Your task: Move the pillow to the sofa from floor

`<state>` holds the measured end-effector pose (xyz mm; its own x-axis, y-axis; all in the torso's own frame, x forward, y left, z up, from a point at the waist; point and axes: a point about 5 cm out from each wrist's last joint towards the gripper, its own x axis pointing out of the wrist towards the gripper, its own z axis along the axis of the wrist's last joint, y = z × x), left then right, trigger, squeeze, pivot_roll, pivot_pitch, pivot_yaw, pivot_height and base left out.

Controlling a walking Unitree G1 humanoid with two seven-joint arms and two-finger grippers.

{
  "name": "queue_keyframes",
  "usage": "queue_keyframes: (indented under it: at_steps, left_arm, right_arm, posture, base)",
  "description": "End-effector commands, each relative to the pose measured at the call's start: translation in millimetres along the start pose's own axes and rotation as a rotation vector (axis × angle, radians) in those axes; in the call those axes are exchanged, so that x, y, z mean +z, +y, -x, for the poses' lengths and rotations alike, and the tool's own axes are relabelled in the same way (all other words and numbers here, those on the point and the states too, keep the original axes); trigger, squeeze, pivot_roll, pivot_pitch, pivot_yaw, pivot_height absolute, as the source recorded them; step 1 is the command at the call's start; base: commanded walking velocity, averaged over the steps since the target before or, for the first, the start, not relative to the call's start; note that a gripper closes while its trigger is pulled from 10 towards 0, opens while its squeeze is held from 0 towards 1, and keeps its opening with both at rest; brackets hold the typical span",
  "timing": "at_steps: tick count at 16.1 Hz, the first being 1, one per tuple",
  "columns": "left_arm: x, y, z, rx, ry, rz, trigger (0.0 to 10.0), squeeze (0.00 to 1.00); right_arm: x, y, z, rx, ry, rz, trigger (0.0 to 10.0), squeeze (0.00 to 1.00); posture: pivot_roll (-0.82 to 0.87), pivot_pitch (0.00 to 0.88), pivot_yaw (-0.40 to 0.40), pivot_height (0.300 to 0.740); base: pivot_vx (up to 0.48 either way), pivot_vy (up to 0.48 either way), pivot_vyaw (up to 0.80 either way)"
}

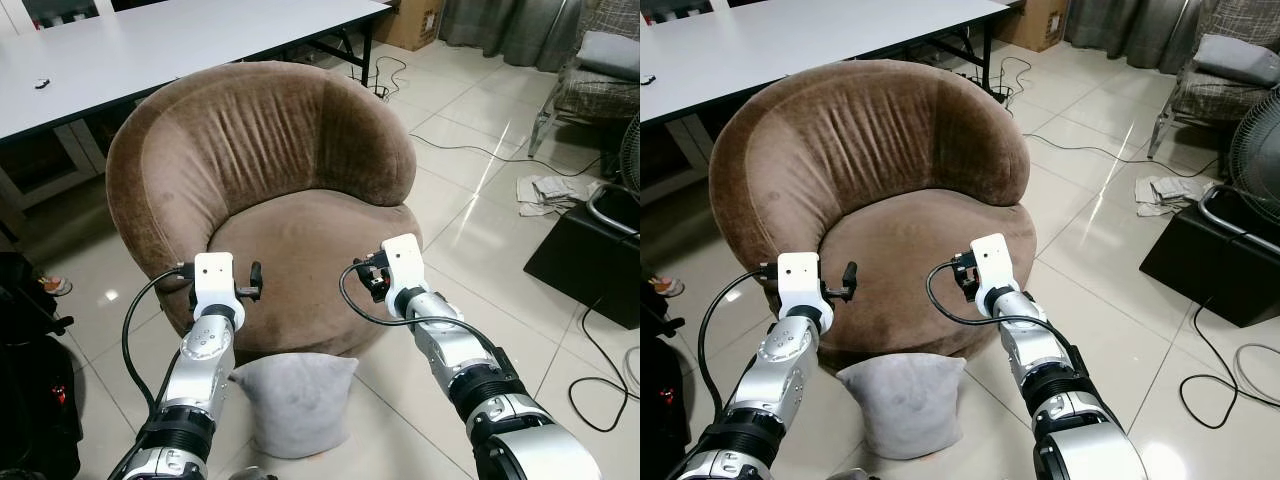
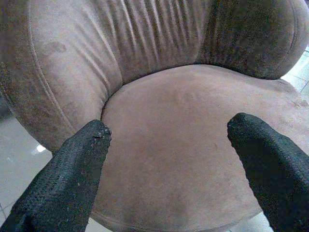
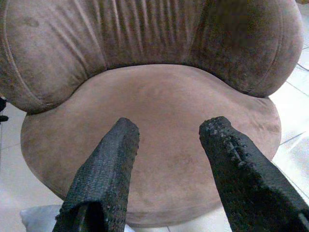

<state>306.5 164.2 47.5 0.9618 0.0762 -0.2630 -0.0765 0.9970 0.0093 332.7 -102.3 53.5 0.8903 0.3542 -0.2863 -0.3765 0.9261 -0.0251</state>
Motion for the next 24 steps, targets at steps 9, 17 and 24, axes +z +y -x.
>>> queue_keyframes:
  at_steps: [9,17,24]
  left_arm:
    - [1,-8.6,1.0,-0.038,-0.001,-0.020,10.0,0.00]
    - [6,16.2,-0.7,0.023,-0.024,-0.043,10.0,0.00]
    - [5,6.2,-3.0,-0.008,-0.003,-0.039,10.0,0.00]
  right_arm:
    - [-4,-3.0,2.9,0.000,0.015,0.024,10.0,0.00]
    - [-1,14.2,-3.8,0.034,0.019,0.027,10.0,0.00]
    - [-1,4.6,-2.4,-0.005,0.016,0.012,10.0,0.00]
  posture:
    - [-0.07,0.000,0.016,0.740]
    - [-0.04,0.000,-0.019,0.740]
    - [-0.07,0.000,0.017,0.740]
  base:
    - [0.000,0.000,0.00]
    - [0.000,0.000,0.00]
    - [0.000,0.000,0.00]
